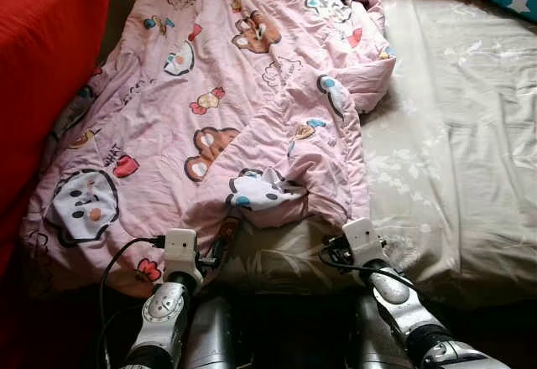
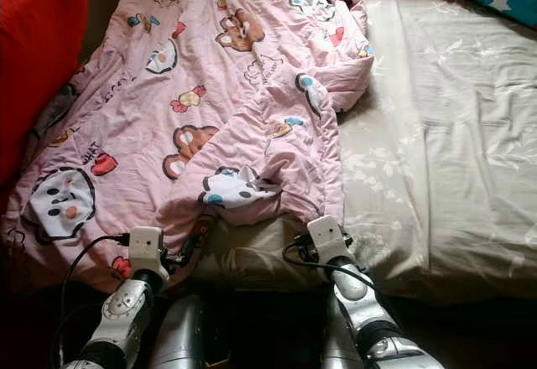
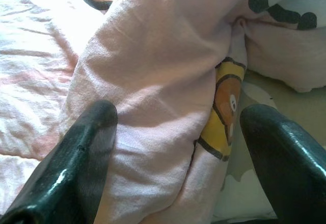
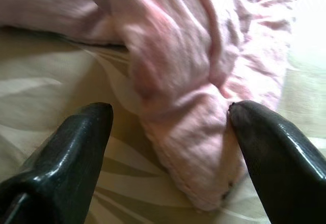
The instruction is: Clean up the room
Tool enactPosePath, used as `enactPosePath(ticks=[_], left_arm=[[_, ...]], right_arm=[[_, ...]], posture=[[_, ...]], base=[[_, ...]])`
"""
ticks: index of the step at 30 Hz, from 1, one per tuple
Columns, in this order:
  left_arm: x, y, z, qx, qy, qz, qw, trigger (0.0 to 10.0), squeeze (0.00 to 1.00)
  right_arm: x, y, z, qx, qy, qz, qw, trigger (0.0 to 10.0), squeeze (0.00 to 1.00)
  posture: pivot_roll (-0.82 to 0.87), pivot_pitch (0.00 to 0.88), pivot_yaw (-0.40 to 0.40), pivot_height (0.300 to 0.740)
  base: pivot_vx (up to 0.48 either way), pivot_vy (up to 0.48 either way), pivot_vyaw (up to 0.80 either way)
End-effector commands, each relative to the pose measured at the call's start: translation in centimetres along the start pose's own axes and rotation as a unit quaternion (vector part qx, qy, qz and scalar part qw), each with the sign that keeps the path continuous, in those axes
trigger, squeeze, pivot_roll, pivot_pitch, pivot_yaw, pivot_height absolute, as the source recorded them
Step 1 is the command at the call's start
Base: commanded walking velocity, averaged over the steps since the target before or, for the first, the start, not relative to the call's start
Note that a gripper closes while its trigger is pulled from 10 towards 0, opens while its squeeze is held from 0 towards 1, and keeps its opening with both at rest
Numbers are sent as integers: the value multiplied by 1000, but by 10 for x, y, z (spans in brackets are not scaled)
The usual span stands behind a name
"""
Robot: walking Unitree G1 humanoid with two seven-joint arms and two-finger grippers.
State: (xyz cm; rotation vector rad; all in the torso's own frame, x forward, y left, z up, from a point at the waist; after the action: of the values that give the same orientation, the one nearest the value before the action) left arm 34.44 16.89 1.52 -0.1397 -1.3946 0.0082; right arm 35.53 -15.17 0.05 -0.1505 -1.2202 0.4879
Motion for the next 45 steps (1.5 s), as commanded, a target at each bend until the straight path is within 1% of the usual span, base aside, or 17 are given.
enactPosePath(ticks=[1,4,6,11,12,19,29,39,42,44,45], left_arm=[[-10,7,6,6,20,-4,1000,10000,0],[-10,7,5,5,21,-5,1000,10000,0],[-10,6,5,4,23,-5,1000,10000,0],[-9,5,4,2,23,-6,1000,10000,0],[-9,5,4,2,23,-6,1000,10000,0],[-9,3,3,-4,25,-13,1000,10000,0],[-11,-1,3,-8,27,-16,999,10000,0],[-12,-2,3,-7,29,-17,999,10000,0],[-13,-2,3,-8,30,-18,999,10000,0],[-12,-2,2,-7,31,-18,999,10000,0],[-12,-2,2,-7,30,-18,999,10000,0]], right_arm=[[-14,6,4,-2,27,5,1000,10000,0],[-15,3,4,-12,31,11,999,10000,0],[-21,-5,5,-37,52,34,997,10000,0],[-23,-7,5,-45,58,31,997,10000,0],[-22,-7,5,-47,55,31,997,0,0],[-22,-9,5,-55,54,32,997,0,0],[-21,-4,5,-48,49,30,997,0,0],[-20,-5,6,-54,46,25,997,0,0],[-21,-6,7,-63,41,11,997,0,0],[-22,-8,8,-72,40,-12,997,0,0],[-21,-10,9,-80,36,-34,996,0,0]], posture=[[-17,246,137,583],[-16,247,139,583],[-13,246,139,583],[-11,244,140,583],[-11,244,140,583],[-13,242,142,583],[-13,240,142,583],[-20,234,139,583],[-25,222,135,583],[-28,217,133,583],[-28,217,133,583]], base=[[0,0,0],[0,0,0],[0,0,0],[0,0,0],[0,0,0],[0,0,0],[0,0,0],[0,0,0],[0,0,0],[0,0,0],[0,0,0]])
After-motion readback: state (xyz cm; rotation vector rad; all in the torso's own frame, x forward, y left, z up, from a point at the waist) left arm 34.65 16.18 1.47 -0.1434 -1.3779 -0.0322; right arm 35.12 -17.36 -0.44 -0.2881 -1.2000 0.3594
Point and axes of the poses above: a point about 5 cm out from each wrist's last joint towards the gripper, its own z axis pointing back from the gripper into the wrist, its own x axis along the axis of the wrist's last joint, y = z × x, the point moved 5 cm from there along -z, pointing out of the wrist towards the gripper, and after that the axes turned 5 degrees about z, right-handed, at the moved point
